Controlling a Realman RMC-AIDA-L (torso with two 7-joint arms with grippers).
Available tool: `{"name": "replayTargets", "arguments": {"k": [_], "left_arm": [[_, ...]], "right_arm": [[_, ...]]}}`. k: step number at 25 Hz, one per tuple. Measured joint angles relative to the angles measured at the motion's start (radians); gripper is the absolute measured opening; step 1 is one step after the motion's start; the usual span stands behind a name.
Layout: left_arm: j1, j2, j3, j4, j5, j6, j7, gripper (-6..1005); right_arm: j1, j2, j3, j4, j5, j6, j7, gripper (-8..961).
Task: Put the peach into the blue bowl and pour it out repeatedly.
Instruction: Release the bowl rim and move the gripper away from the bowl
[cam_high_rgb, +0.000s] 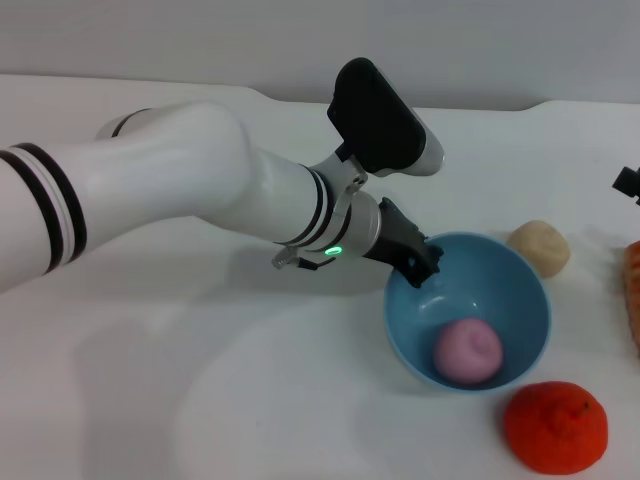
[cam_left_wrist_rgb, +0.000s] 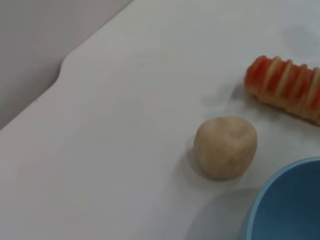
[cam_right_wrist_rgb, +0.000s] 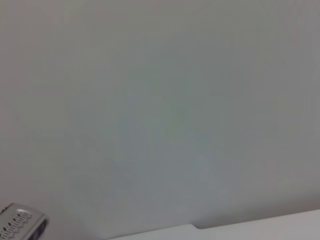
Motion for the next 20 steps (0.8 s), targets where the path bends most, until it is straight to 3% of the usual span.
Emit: {"name": "replayTargets", "arguments": {"k": [15,20], "left_arm": [[0.041,0.013,-0.045,0.095,0.010,-0.011,-0.030,98],[0.060,0.015,-0.140,0.114,0.020,-0.031,-0.018,312]], "right_arm": [[-0.013,0.003,0.001,0.010,0.000,0.050,-0.036,498],[-0.010,0.009,-0.003,0.019,-0.001,0.098,-0.133,498]]}}
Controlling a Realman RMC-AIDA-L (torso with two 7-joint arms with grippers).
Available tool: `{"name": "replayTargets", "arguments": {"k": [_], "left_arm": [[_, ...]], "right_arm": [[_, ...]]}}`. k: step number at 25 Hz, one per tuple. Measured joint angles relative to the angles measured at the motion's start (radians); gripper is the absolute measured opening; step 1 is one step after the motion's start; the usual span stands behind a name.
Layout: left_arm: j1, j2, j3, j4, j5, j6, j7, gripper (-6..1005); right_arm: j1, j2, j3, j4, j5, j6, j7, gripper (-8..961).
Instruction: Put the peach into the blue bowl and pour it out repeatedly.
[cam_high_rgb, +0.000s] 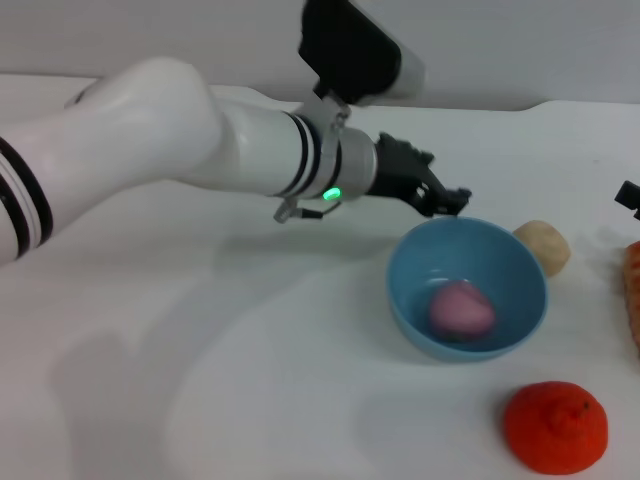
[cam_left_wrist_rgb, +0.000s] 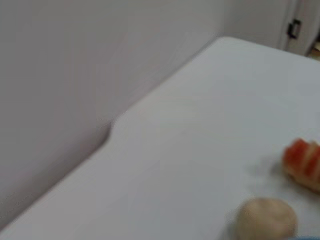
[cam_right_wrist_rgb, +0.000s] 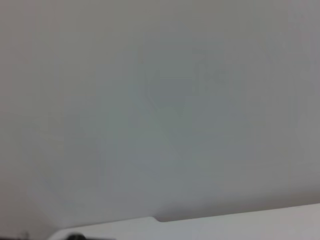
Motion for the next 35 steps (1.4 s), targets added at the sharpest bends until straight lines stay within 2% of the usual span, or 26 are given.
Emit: {"name": "replayTargets", "arguments": {"k": [3,7,8,11,14,18,20,23,27,35], "left_arm": [[0.012,0.002,-0.023,0.001,0.003,-0.048,0.003,554],[0.070,0.001,-0.023,0.027,0.004,-0.199,0.011,741],[0.097,-0.001,-0.014,0.037,0.004,-0.270,0.013,788],[0.170,-0.005,0.077,0.051,0.004,-0.516,0.016,802],[0.229,-0.002,0.221,0.054,0.004,-0.752,0.015,816],[0.282,-0.006,0.318,0.045,-0.003,-0.929,-0.023,815],[0.298,-0.005,0.349,0.044,-0.002,-0.964,-0.067,816],[0.317,-0.002,0.394,0.038,0.000,-1.001,-0.124,817],[0.347,-0.005,0.448,0.014,0.002,-1.076,-0.187,817],[0.356,-0.006,0.586,-0.075,0.004,-1.259,-0.287,816]], "right_arm": [[0.003,0.001,0.010,0.015,0.009,0.027,-0.049,498],[-0.001,0.003,0.027,0.070,0.088,0.067,-0.238,498],[-0.003,0.003,0.027,0.087,0.110,0.085,-0.292,498],[-0.005,0.004,0.032,0.141,0.145,0.165,-0.400,498],[-0.007,0.005,0.068,0.206,0.191,0.215,-0.519,498],[-0.020,0.006,0.104,0.323,0.379,0.187,-0.755,498],[-0.026,0.007,0.104,0.394,0.487,0.167,-0.883,498],[-0.030,0.007,0.104,0.457,0.549,0.158,-0.974,497],[-0.048,0.009,0.113,0.510,0.564,0.118,-0.984,497],[-0.062,0.012,0.117,0.566,0.566,0.103,-0.998,497]]}}
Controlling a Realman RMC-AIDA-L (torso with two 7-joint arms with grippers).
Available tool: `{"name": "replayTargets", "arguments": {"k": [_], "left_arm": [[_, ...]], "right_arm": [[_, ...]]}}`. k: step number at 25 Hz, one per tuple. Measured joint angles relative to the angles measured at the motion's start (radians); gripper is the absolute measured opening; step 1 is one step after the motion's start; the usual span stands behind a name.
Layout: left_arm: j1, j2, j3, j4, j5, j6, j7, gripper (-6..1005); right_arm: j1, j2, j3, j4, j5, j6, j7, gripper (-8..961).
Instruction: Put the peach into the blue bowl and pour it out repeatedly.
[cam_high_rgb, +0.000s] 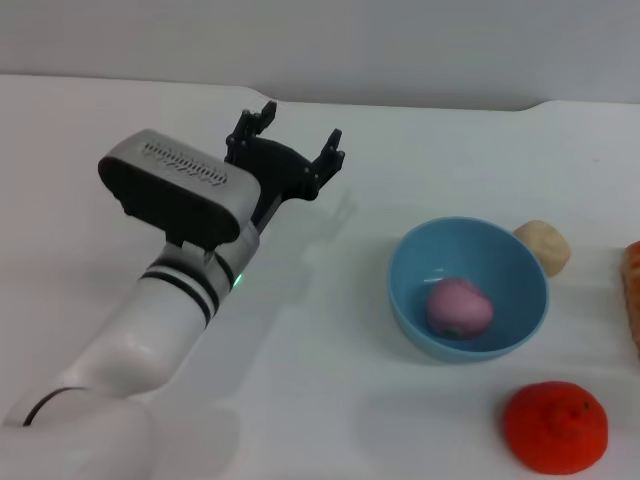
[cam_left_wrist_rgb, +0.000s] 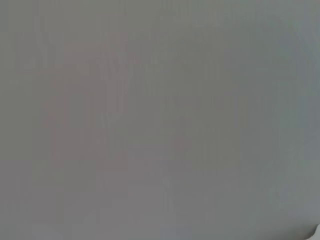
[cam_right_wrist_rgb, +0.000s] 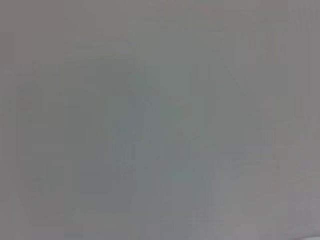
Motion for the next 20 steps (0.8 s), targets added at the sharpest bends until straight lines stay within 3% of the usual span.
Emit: {"name": "replayTargets", "arguments": {"k": [8,20], "left_arm": [[-0.002,0.002,0.008,-0.041,0.001,-0.003,-0.115,815],[-0.012,0.000,0.011,-0.076,0.001,-0.004,-0.118,816]], "right_arm": [[0.002,0.000,0.017,0.023,0.001,-0.002,-0.001,497],[-0.001,0.000,0.089,0.075,0.001,-0.026,-0.001,498]]}}
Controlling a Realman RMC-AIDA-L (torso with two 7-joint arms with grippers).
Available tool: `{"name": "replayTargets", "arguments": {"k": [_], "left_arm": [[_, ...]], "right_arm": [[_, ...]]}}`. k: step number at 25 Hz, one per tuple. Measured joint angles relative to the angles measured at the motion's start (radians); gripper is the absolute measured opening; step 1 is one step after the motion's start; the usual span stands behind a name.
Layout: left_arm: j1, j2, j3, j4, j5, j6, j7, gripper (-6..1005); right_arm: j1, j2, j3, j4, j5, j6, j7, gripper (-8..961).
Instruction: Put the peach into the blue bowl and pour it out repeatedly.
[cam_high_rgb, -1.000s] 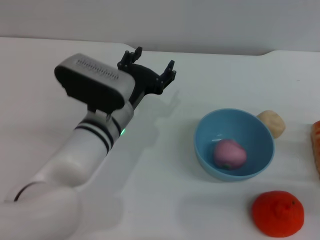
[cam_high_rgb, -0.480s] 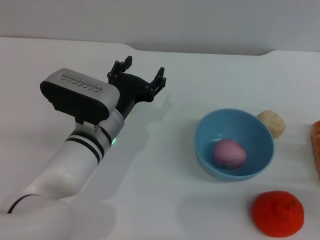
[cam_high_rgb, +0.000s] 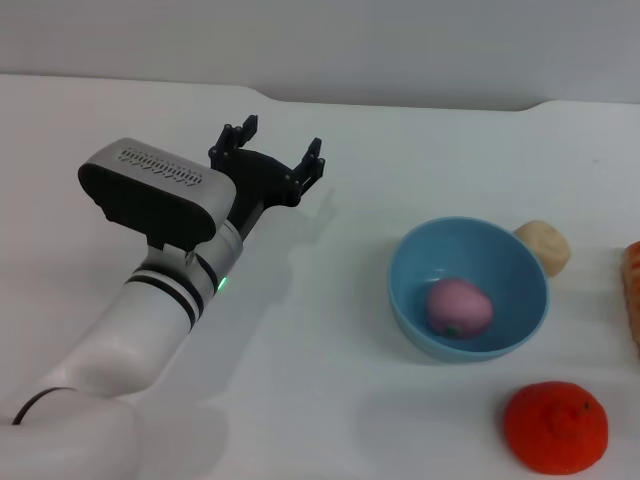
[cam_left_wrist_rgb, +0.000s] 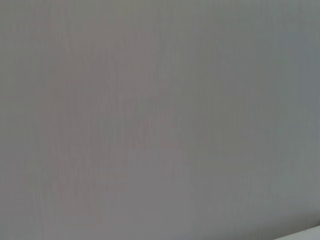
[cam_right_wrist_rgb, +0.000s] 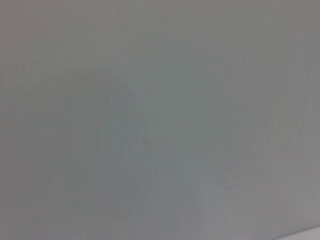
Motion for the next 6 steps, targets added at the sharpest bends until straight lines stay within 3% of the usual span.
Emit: {"name": "replayTargets", "arguments": {"k": [6], "left_arm": [[-0.002,0.001,0.001,-0.003,0.000,0.005,0.001,816]], "right_arm": [[0.011,0.000,0.002,0.011,0.000,-0.025,0.000,498]]}}
